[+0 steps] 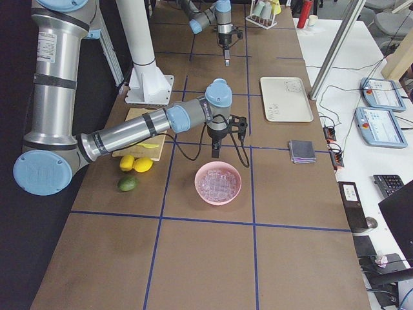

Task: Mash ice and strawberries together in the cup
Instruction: 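Carry the strawberry over the blue cup and release it inside, then move the left gripper to the steel muddler and grasp it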

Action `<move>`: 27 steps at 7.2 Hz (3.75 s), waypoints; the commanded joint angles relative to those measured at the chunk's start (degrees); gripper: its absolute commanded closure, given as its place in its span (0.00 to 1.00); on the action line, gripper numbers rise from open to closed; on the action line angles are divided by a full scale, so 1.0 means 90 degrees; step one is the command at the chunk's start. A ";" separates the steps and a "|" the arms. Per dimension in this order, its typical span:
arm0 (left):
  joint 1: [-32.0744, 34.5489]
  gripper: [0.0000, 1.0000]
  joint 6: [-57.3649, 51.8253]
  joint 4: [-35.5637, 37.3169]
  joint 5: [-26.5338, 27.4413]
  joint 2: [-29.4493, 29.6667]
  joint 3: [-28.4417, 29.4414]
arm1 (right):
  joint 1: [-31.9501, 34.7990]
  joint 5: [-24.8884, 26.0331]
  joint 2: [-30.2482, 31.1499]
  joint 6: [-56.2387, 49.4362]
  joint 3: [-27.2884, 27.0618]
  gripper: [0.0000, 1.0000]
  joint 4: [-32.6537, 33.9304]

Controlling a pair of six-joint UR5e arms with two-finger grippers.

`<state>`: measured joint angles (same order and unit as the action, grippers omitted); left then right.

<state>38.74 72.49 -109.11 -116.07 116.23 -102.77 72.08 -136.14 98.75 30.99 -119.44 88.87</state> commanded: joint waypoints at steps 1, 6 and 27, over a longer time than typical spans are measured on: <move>0.1033 0.13 -0.2028 -0.0490 -0.0753 -0.1666 -0.0241 | 0.0193 0.0000 0.0072 -0.0454 0.0155 0.00 0.0008; 0.2737 0.13 -0.5357 -0.0932 -0.1313 -0.3256 0.1258 | 0.0866 0.0010 0.0092 -0.1860 0.0752 0.00 -0.0002; 0.2815 0.47 -0.4695 -0.1587 -0.1342 -0.2573 0.2952 | 0.0868 0.0000 0.0033 -0.1852 0.0723 0.00 -0.0001</move>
<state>64.09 30.24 -123.40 -128.14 93.08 -76.30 79.89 -136.14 99.06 14.32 -112.94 88.86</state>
